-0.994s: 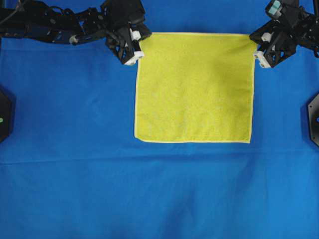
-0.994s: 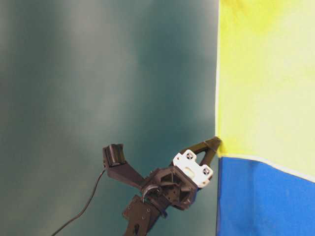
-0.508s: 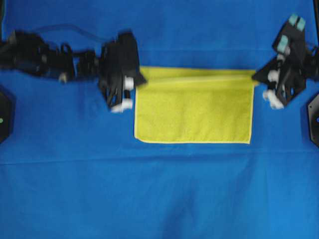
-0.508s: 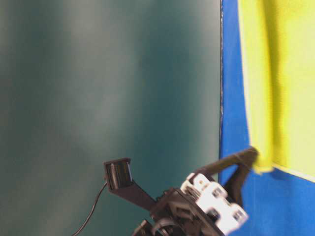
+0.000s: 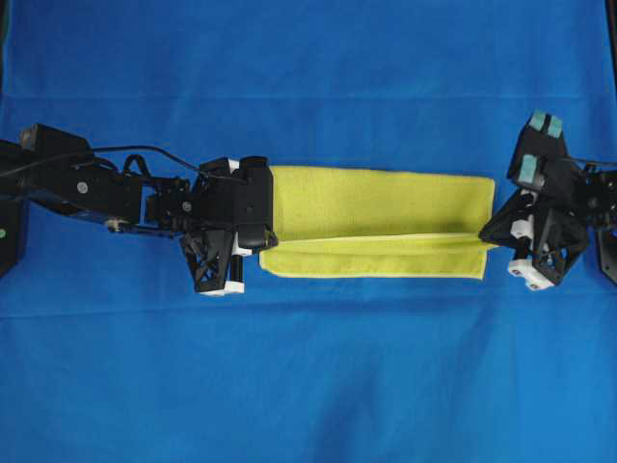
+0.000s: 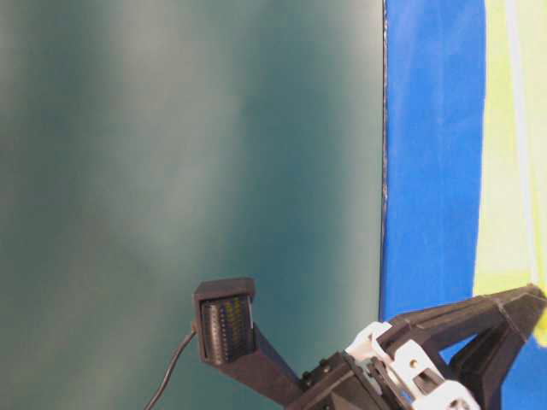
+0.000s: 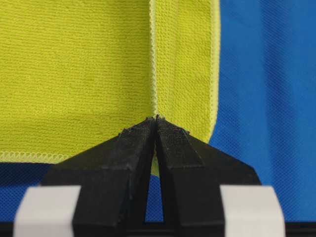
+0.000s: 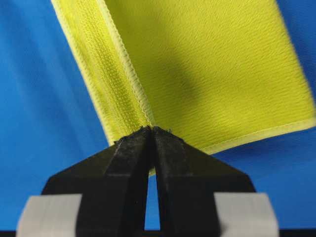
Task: Fold the yellow towel.
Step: 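Pull both held corners toward the near edge, folding the towel in half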
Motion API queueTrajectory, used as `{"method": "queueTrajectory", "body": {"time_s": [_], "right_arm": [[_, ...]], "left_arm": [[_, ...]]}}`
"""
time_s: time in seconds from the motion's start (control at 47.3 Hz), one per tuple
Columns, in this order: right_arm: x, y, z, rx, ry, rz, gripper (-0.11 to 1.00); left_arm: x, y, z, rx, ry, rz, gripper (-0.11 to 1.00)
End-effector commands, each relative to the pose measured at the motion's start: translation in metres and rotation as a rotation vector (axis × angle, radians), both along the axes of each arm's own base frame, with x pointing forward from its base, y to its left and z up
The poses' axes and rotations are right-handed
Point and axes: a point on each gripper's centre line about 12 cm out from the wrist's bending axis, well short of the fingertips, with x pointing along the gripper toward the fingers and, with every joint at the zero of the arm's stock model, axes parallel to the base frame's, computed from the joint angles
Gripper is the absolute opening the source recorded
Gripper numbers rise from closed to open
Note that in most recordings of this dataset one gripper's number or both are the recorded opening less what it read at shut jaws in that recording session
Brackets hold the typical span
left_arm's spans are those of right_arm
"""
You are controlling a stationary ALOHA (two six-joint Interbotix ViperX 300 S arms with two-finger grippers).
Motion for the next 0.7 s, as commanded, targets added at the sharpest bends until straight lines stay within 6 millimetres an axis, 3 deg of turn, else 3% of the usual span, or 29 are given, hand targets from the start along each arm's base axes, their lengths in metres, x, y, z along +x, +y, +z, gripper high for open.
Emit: {"method": "queueTrajectory", "body": {"time_s": [0.0, 0.529, 0.592, 0.677], "right_arm": [[0.008, 0.003, 0.003, 0.002, -0.005, 0.011, 0.03], [0.021, 0.004, 0.001, 0.001, -0.005, 0.012, 0.05], [0.023, 0.004, 0.003, 0.001, -0.011, 0.013, 0.21], [0.025, 0.006, 0.009, -0.005, -0.026, 0.027, 0.47]], "left_arm": [[0.005, -0.003, 0.010, -0.002, -0.032, -0.007, 0.01], [0.008, 0.000, 0.012, -0.002, -0.043, 0.001, 0.03], [0.007, -0.001, 0.014, -0.001, -0.048, -0.001, 0.15], [0.006, -0.001, 0.018, 0.000, -0.054, -0.003, 0.42]]}}
